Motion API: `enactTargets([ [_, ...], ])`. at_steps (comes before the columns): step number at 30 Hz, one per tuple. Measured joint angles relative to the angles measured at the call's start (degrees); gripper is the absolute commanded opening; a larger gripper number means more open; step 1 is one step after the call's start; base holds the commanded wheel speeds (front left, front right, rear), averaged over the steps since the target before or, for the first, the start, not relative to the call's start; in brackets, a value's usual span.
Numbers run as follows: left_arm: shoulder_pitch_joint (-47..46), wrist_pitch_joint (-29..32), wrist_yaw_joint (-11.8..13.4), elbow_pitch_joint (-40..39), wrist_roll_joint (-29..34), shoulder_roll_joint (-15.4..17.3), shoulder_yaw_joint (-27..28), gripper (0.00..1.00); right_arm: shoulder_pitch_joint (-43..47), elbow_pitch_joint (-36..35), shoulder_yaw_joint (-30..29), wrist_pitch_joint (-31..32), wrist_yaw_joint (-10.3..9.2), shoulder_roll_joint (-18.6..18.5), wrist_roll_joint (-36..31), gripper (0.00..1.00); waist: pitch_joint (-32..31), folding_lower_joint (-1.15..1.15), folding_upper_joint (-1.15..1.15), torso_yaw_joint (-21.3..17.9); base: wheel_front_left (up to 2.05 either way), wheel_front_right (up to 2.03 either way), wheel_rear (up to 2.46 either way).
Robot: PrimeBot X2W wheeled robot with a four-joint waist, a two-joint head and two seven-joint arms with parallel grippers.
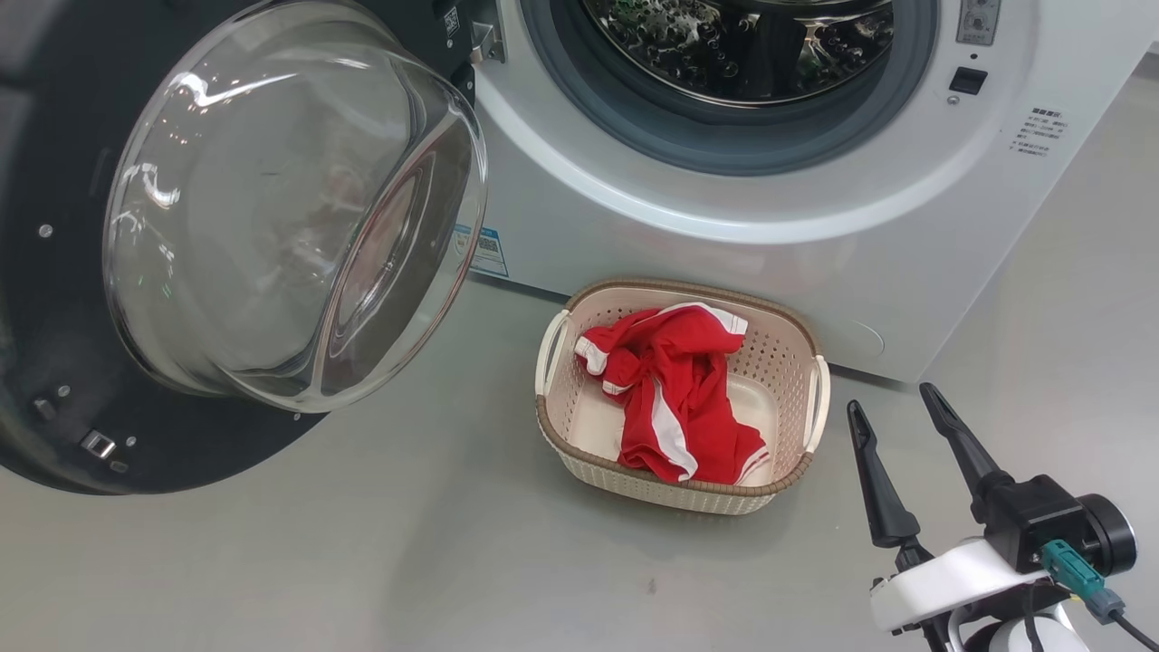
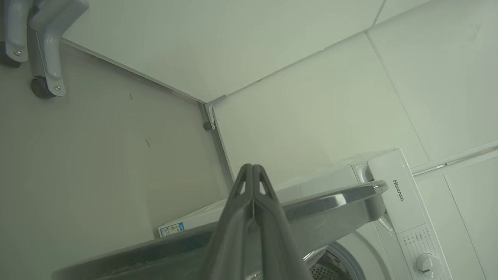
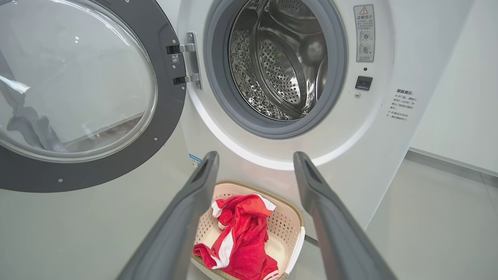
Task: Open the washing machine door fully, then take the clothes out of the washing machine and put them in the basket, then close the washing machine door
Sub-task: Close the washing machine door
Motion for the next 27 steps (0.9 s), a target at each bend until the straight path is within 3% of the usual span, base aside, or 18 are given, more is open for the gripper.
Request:
enactTargets([
  [16, -1.0, 7.2, -0.1, 4.1, -0.2, 1.7, -4.2, 0.00, -0.2, -0.4, -0.1, 0.2, 0.01, -0.2, 0.0, 1.00, 1.0, 0.00, 0.00, 0.1, 0.00, 0.00, 0.00],
  [27, -1.4, 11.7, -2.6, 5.3, -3.4, 2.4, -4.8, 0.00, -1.3, -0.5, -0.2, 0.2, 0.09, -0.4, 0.0, 1.00, 1.6, 0.00, 0.00, -0.9, 0.00, 0.00, 0.00],
])
